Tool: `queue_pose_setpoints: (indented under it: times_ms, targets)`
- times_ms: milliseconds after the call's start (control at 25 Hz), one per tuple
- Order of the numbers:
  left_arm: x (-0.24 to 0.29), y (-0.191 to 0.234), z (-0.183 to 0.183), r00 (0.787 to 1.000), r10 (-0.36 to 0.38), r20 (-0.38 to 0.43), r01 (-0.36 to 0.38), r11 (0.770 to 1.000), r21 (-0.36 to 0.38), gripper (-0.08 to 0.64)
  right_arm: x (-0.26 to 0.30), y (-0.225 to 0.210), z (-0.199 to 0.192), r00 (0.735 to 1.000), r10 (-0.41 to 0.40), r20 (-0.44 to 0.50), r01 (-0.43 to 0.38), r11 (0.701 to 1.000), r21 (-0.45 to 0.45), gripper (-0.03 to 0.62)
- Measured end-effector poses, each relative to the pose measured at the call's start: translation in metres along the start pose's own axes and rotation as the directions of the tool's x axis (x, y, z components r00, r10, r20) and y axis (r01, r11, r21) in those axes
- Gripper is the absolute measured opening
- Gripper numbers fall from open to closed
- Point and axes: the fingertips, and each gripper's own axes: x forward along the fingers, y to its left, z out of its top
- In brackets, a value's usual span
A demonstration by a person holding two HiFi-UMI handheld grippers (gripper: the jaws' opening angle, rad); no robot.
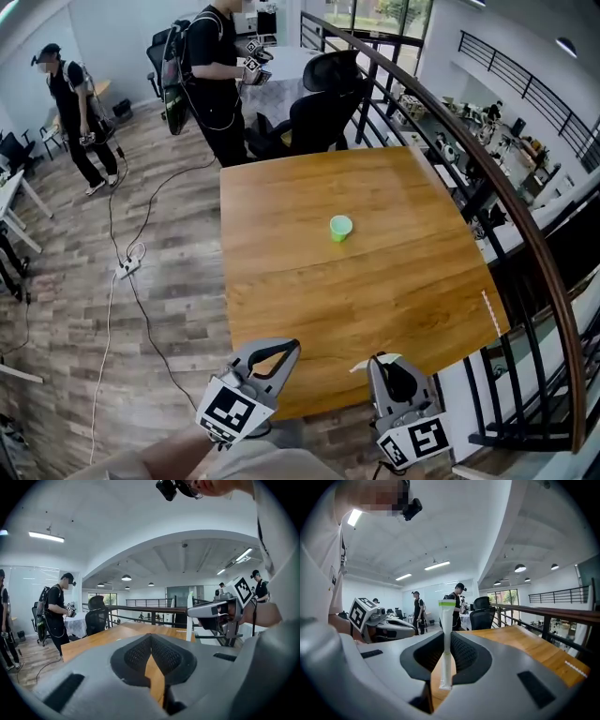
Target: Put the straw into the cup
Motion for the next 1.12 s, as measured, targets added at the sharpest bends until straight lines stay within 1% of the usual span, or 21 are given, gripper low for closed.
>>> queue_pose_setpoints:
  times_ms: [120, 280, 440, 560, 680, 720, 920, 1120]
  targets:
    - [0.016, 0.025, 0.006, 1.0, 0.0, -0.006, 0.0, 1.0, -0.004, 0.014, 0.034, -0.01, 0.011, 1.0, 0.001, -0.014, -0.001, 1.0, -0.027, 0.049]
    - [0.026, 0.044, 0.009, 1.0, 0.006, -0.008, -0.006, 1.0, -0.021, 0.014, 0.06, -0.022, 0.012, 0.999, -0.01, -0.036, 0.01, 1.0, -0.008, 0.049]
    - [0.031, 0.054, 0.01, 0.999, 0.024, -0.022, -0.025, 0.999, -0.042, 0.014, 0.073, -0.028, 0.018, 0.999, 0.013, -0.03, -0.012, 0.999, 0.04, 0.049]
    - [0.031, 0.059, 0.012, 0.998, 0.05, -0.029, -0.052, 0.997, -0.061, 0.014, 0.078, -0.038, 0.023, 1.0, 0.008, -0.02, -0.007, 0.998, 0.06, 0.049]
    - [0.035, 0.056, 0.015, 0.998, 0.066, -0.014, -0.066, 0.996, -0.063, 0.014, 0.079, -0.05, 0.029, 0.999, 0.033, -0.007, -0.032, 0.991, 0.132, 0.049]
    - [0.037, 0.056, 0.015, 0.998, 0.069, -0.013, -0.07, 0.995, -0.065, 0.014, 0.081, -0.053, 0.031, 0.999, 0.04, -0.004, -0.04, 0.989, 0.141, 0.049]
    - [0.047, 0.06, 0.015, 0.996, 0.091, -0.006, -0.092, 0.994, -0.066, 0.014, 0.097, -0.064, 0.038, 0.998, 0.062, 0.018, -0.064, 0.988, 0.141, 0.049]
    - [0.061, 0.069, 0.025, 0.994, 0.111, 0.003, -0.111, 0.99, -0.084, 0.014, 0.119, -0.08, 0.053, 0.997, 0.061, 0.054, -0.067, 0.992, 0.108, 0.049]
